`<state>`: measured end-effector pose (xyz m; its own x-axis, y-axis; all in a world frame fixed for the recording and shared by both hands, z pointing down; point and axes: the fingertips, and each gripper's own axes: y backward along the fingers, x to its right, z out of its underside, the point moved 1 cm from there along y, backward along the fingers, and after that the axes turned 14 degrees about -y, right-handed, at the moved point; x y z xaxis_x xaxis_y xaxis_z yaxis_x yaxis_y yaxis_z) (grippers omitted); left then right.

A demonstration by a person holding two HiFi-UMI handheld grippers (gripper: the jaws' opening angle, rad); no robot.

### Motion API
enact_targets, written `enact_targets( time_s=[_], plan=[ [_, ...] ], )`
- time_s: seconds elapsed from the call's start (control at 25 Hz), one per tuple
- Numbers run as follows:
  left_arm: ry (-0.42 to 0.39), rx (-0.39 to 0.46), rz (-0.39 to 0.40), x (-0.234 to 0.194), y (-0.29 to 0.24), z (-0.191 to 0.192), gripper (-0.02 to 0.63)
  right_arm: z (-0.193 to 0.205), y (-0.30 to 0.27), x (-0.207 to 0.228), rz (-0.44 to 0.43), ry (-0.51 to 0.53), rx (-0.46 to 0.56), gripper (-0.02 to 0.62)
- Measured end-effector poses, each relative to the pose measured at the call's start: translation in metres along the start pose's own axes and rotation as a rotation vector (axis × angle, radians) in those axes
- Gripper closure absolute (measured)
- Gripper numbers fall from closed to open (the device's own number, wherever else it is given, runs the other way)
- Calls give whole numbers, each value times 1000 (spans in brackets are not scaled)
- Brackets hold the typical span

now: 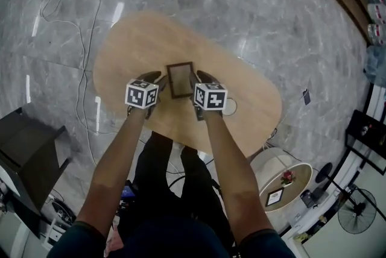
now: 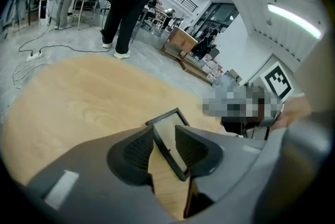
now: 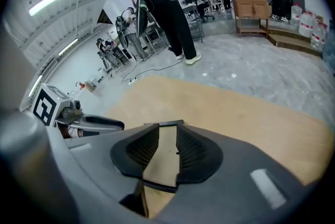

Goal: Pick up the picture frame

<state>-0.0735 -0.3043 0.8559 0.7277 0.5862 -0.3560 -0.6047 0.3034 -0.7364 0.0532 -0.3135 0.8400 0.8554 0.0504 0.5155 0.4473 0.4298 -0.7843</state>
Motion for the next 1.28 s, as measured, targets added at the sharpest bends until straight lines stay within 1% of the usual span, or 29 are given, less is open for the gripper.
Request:
enact_targets(
  time_s=[0.2, 0.32, 0.44, 0.52, 0.8, 0.96, 1.04, 1.08, 1.12, 1.16, 1.28],
  plan=[
    [17, -53, 15, 0, -26, 27, 463, 20, -27, 18, 37, -11, -51, 509],
    [24, -77, -5, -3, -38, 38, 437, 25, -38, 25, 38, -12, -70, 509],
    [24, -86, -31, -5, -46, 43, 434, 32, -48, 33, 38, -12, -95, 509],
    [26, -82, -46, -6, -46, 42, 457, 35, -53, 37, 41, -10, -109, 509],
    [58, -79, -66, -6, -46, 44, 459, 37, -54, 42, 45, 7, -112, 511],
    [79, -74, -54, -1, -47, 40, 459, 36, -54, 40, 46, 9, -118, 511],
    [87, -90, -47, 3, -50, 40, 463, 36, -55, 40, 44, 7, -116, 511],
    [95, -101, -50, 3, -52, 42, 471, 36, -55, 39, 45, 6, -115, 511],
    [110, -108, -58, 3, -53, 43, 504, 36, -54, 39, 46, 6, -116, 511],
    [132, -108, -67, 1, -53, 44, 520, 37, -55, 39, 45, 9, -117, 510],
    [183, -96, -73, -2, -53, 43, 531, 38, -56, 38, 42, 17, -121, 512]
  ],
)
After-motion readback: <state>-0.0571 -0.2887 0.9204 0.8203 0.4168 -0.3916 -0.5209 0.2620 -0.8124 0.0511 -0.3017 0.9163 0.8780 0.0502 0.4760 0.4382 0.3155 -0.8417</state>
